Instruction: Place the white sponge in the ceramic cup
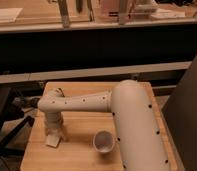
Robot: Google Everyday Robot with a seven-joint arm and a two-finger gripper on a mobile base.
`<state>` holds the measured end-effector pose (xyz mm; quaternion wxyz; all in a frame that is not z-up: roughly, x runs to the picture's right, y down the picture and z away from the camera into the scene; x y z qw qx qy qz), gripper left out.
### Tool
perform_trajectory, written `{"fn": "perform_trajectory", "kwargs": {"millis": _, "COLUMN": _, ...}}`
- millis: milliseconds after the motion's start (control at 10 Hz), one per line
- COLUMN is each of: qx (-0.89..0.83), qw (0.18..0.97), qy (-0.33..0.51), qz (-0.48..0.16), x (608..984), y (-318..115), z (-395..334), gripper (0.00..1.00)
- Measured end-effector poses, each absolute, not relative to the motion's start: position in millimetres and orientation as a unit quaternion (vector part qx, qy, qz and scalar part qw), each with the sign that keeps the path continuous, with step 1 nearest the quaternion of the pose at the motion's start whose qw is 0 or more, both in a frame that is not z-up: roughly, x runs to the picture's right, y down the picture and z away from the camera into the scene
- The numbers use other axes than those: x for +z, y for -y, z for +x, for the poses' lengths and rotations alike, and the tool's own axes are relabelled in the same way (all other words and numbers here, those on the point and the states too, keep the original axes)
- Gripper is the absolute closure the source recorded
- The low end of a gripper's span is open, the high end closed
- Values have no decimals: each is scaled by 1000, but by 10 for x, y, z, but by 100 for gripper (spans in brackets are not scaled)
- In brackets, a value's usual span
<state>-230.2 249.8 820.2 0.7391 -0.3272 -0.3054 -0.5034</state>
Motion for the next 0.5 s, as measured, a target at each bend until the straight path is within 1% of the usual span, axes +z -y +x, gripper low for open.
{"fn": "perform_trajectory", "kwargs": {"millis": 200, "qx": -505, "qw": 738, "qy": 305, "qz": -327, "x": 8178, "y": -2474, "z": -2304, "gripper": 90}}
{"fn": "perform_trajectory", "kwargs": {"millis": 300, "qx": -506, "qw": 737, "qy": 304, "qz": -328, "x": 8166, "y": -2463, "z": -2290, "gripper": 98}}
{"fn": "perform_trajectory", "kwargs": {"millis": 500, "qx": -507, "qw": 738, "qy": 304, "qz": -327, "x": 8167, "y": -2454, "z": -2275, "gripper": 100}}
